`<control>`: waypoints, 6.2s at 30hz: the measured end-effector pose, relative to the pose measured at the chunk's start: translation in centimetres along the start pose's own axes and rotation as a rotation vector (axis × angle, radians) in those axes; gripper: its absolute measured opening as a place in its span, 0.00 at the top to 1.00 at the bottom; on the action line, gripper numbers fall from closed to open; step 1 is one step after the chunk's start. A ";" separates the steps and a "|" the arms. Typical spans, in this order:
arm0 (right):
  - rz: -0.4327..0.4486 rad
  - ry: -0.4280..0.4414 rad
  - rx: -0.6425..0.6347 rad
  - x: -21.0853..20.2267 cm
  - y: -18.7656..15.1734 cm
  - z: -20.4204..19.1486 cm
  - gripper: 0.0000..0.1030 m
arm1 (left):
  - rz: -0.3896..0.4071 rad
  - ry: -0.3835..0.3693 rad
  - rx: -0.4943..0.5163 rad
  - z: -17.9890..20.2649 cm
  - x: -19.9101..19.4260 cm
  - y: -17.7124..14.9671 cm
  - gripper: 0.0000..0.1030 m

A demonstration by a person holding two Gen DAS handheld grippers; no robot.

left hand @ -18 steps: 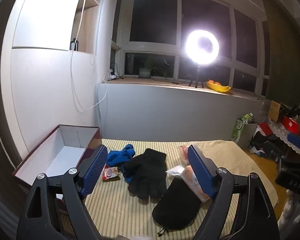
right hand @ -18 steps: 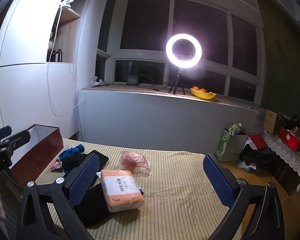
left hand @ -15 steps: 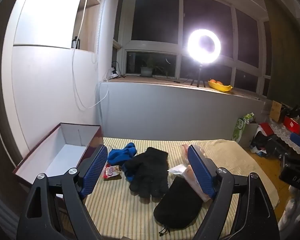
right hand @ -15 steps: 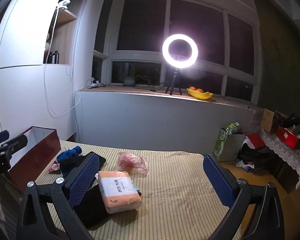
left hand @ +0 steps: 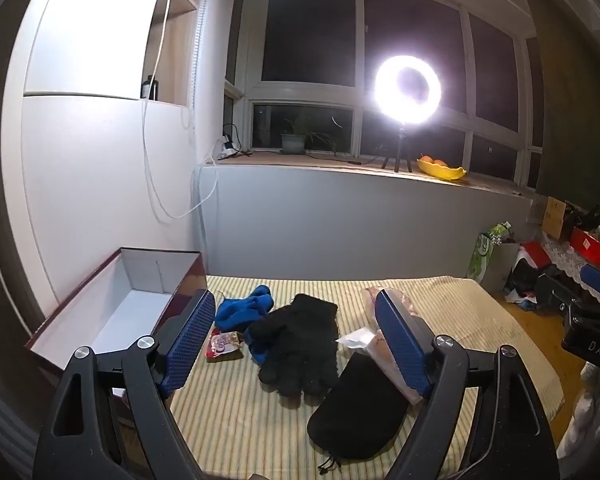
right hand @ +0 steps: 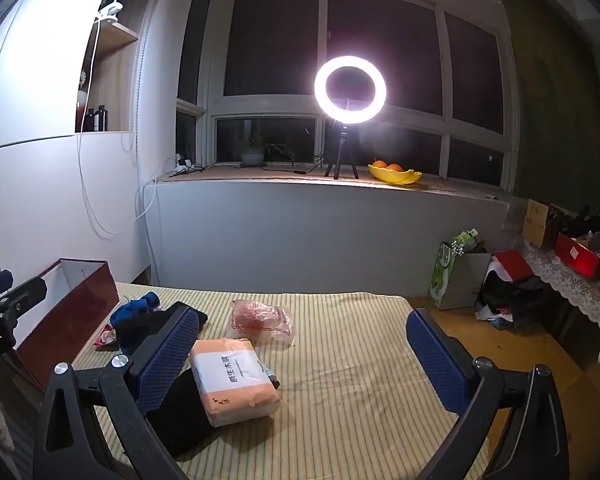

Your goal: Organize soft objects

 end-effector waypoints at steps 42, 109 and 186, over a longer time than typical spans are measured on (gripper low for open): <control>-0.030 -0.071 0.054 0.9 -1.6 0.1 0.00 | -0.024 -0.016 0.009 1.1 0.7 -0.4 0.20; -0.516 0.525 0.042 16.7 -6.8 -0.5 0.10 | -0.425 -0.278 -0.068 8.3 11.6 -8.9 0.30; -0.663 1.048 -0.255 7.9 -0.3 -41.6 0.48 | -0.226 0.102 -0.300 -22.3 1.4 -3.1 0.59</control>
Point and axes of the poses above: each gripper's, at about its wrist camera, not at the fingertips, and x roughly the way its jaws point, z to its right, y to its top, the point moved 4 cm from there along x, roughly the way its jaws point, and after that the axes turned 11 degrees about -y, right-handed, at the moved point
